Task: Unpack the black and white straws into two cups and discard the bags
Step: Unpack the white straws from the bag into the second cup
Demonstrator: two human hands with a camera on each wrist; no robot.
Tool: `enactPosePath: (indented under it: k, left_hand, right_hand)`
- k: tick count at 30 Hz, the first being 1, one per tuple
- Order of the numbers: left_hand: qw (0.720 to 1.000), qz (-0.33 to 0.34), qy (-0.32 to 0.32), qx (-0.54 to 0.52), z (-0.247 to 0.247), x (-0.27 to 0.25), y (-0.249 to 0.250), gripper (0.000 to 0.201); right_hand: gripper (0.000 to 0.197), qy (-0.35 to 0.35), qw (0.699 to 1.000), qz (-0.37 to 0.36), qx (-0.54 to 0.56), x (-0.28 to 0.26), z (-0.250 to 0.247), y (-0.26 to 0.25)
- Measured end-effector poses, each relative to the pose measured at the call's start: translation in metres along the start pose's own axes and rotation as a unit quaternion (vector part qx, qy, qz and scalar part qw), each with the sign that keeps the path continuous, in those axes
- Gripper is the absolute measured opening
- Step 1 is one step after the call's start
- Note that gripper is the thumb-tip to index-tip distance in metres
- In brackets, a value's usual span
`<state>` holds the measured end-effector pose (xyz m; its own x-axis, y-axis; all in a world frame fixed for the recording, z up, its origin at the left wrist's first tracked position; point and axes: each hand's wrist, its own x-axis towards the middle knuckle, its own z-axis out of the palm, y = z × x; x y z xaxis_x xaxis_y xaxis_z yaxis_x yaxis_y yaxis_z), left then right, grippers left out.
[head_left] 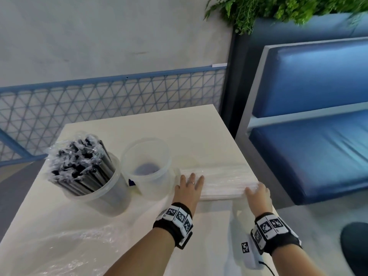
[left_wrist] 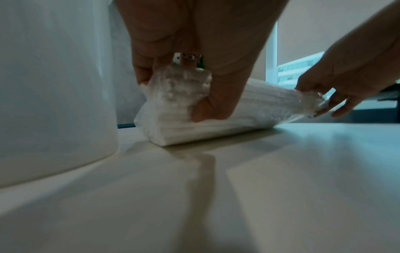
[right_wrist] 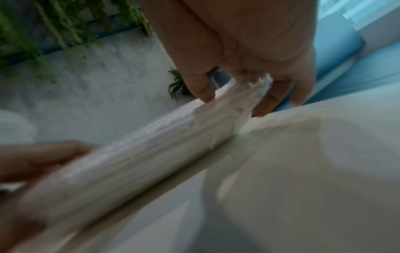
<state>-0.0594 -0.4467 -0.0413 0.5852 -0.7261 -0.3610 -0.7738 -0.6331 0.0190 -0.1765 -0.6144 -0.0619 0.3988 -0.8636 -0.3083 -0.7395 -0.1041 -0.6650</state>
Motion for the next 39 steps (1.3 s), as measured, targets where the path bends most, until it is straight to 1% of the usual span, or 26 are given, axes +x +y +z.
enactPosePath:
  k: [2, 4, 6, 7, 8, 10, 11, 12, 14, 15, 16, 17, 19, 20, 21, 23, 26, 27, 29, 30, 31, 33, 35, 36, 37, 39]
  left_hand:
    - [1.0, 0.02, 0.001, -0.015, -0.001, -0.011, -0.001, 0.092]
    - [0.999, 0.038, 0.009, -0.024, -0.002, -0.021, -0.002, 0.086]
    - [0.998, 0.051, 0.018, -0.029, -0.001, -0.031, -0.004, 0.079]
    - [0.998, 0.057, 0.022, -0.033, -0.002, -0.037, -0.006, 0.075]
    - [0.997, 0.061, 0.025, -0.041, -0.003, -0.04, -0.006, 0.071]
    - [0.995, 0.071, 0.037, -0.064, -0.007, -0.049, -0.008, 0.065]
    - [0.993, 0.079, 0.045, -0.075, -0.01, -0.053, -0.009, 0.063]
    - [0.991, 0.088, 0.054, -0.083, -0.014, -0.057, -0.01, 0.061]
    - [0.983, 0.114, 0.078, -0.12, -0.022, -0.066, -0.015, 0.061]
    - [0.973, 0.123, 0.1, -0.17, -0.024, -0.068, -0.02, 0.063]
    - [0.955, 0.125, 0.127, -0.239, -0.024, -0.072, -0.026, 0.068]
    - [0.929, 0.116, 0.16, -0.312, -0.024, -0.075, -0.032, 0.073]
    - [0.866, 0.067, 0.222, -0.443, -0.021, -0.079, -0.041, 0.086]
    - [0.833, 0.037, 0.228, -0.503, -0.02, -0.082, -0.043, 0.093]
    - [0.801, 0.013, 0.216, -0.558, -0.02, -0.084, -0.042, 0.098]
    - [0.756, -0.009, 0.162, -0.634, -0.02, -0.087, -0.037, 0.099]
    - [0.719, 0.011, 0.079, -0.691, -0.02, -0.088, -0.027, 0.098]
    - [0.707, 0.03, 0.065, -0.704, -0.02, -0.089, -0.024, 0.093]
    - [0.671, 0.059, 0.057, -0.737, -0.021, -0.09, -0.023, 0.076]
    - [0.658, 0.063, 0.062, -0.748, -0.021, -0.091, -0.023, 0.072]
    - [0.653, 0.062, 0.075, -0.751, -0.021, -0.091, -0.024, 0.071]
    - [0.656, 0.06, 0.107, -0.744, -0.021, -0.091, -0.026, 0.075]
    - [0.654, 0.061, 0.137, -0.741, -0.023, -0.09, -0.028, 0.079]
    - [0.644, 0.061, 0.154, -0.747, -0.027, -0.091, -0.028, 0.082]
    - [0.626, 0.06, 0.168, -0.759, -0.031, -0.092, -0.029, 0.086]
    - [0.584, 0.063, 0.182, -0.789, -0.042, -0.094, -0.032, 0.093]
  right_hand:
    - [0.066, 0.028, 0.994, -0.05, -0.096, -0.02, -0.002, 0.001]
    - [0.08, 0.021, 0.968, -0.17, -0.183, -0.039, -0.003, -0.001]
    - [0.089, -0.043, 0.929, -0.283, -0.233, -0.056, -0.001, -0.008]
    - [0.092, -0.076, 0.91, -0.32, -0.253, -0.065, -0.001, -0.013]
    - [0.095, -0.102, 0.891, -0.344, -0.277, -0.07, 0.001, -0.015]
    - [0.103, -0.132, 0.86, -0.365, -0.331, -0.083, 0.009, -0.02]
    - [0.103, -0.127, 0.852, -0.367, -0.352, -0.089, 0.014, -0.021]
    - [0.096, -0.104, 0.853, -0.369, -0.353, -0.094, 0.018, -0.022]
    - [0.073, -0.053, 0.874, -0.374, -0.306, -0.101, 0.02, -0.027]
    - [0.066, -0.044, 0.88, -0.376, -0.286, -0.103, 0.018, -0.031]
    - [0.062, -0.046, 0.886, -0.373, -0.27, -0.106, 0.014, -0.035]
    - [0.062, -0.051, 0.894, -0.364, -0.257, -0.109, 0.008, -0.04]
    - [0.061, -0.046, 0.915, -0.336, -0.217, -0.117, -0.008, -0.052]
    - [0.06, -0.041, 0.929, -0.321, -0.182, -0.121, -0.016, -0.057]
    - [0.058, -0.041, 0.94, -0.311, -0.137, -0.124, -0.023, -0.062]
    - [0.048, -0.068, 0.951, -0.302, -0.023, -0.128, -0.035, -0.068]
    - [0.035, -0.151, 0.942, -0.265, 0.142, -0.134, -0.042, -0.072]
    - [0.037, -0.178, 0.934, -0.249, 0.183, -0.137, -0.042, -0.072]
    - [0.051, -0.214, 0.92, -0.225, 0.237, -0.137, -0.039, -0.066]
    - [0.059, -0.225, 0.915, -0.219, 0.252, -0.137, -0.037, -0.063]
    - [0.068, -0.232, 0.911, -0.212, 0.266, -0.136, -0.034, -0.059]
    - [0.08, -0.246, 0.902, -0.213, 0.284, -0.134, -0.03, -0.053]
    - [0.072, -0.246, 0.906, -0.236, 0.25, -0.133, -0.028, -0.047]
    - [0.069, -0.242, 0.915, -0.239, 0.217, -0.131, -0.027, -0.043]
    - [0.072, -0.234, 0.923, -0.238, 0.19, -0.128, -0.027, -0.038]
    - [0.088, -0.218, 0.927, -0.229, 0.203, -0.123, -0.026, -0.026]
